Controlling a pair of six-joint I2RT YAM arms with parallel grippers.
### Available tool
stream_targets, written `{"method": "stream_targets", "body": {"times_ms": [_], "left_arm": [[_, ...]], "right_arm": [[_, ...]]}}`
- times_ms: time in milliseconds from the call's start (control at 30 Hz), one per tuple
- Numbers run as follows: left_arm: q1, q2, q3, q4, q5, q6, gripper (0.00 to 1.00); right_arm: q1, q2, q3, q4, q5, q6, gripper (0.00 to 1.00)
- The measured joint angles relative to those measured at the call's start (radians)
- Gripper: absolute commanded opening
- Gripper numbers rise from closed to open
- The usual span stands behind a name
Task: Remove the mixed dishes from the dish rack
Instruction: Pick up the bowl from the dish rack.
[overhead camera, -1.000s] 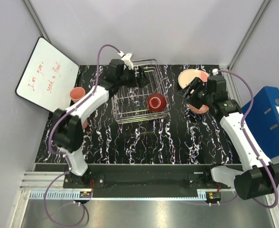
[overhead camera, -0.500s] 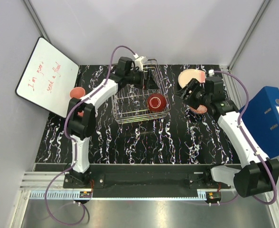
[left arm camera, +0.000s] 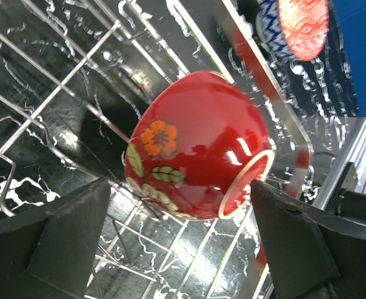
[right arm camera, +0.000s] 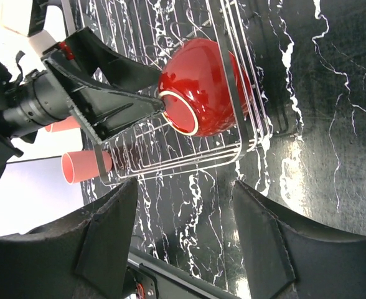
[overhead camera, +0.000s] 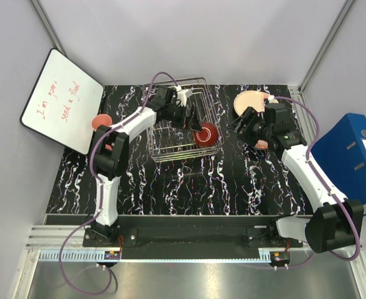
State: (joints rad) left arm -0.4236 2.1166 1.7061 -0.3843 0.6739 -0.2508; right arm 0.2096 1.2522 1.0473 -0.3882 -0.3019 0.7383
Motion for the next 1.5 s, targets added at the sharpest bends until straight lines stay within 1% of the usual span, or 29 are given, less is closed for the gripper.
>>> {"method": "stream_targets", "body": {"times_ms": [100,300,567,700,933,1167,1367,1500], "left_arm": [[0.000,0.023,0.003,-0.010,0.002,0.008,0.99],[0.008,0.068,0.045,-0.003,0.058,0.008,0.99],[0.013,0.093,0.046,0.075,0.169,-0.035,0.99],[0.013,0.086,0.018,0.121,0.177,-0.042,0.99],[0.013,0.070,0.006,0.121,0.166,-0.028,0.99],[0.019,0.000,-0.006,0.010,0.116,0.023,0.99],[0.026,-0.051,0.083,-0.026,0.114,0.043,0.99],[0.026,-0.055,0.124,-0.027,0.119,0.044,0.99]], "right_arm": [[0.001,-0.002,-0.013,0.003,0.000,0.000,0.70],[0.002,-0.002,-0.028,0.003,-0.007,0.000,0.70],[0.002,-0.002,-0.035,0.010,-0.017,0.002,0.70],[0.002,-0.001,-0.042,0.017,-0.024,0.003,0.70],[0.002,0.006,-0.047,0.028,-0.032,0.007,0.70],[0.002,0.006,-0.048,0.032,-0.034,0.011,0.70],[0.002,0.006,-0.051,0.035,-0.036,0.012,0.70],[0.002,0.006,-0.059,0.042,-0.038,0.012,0.70]]}}
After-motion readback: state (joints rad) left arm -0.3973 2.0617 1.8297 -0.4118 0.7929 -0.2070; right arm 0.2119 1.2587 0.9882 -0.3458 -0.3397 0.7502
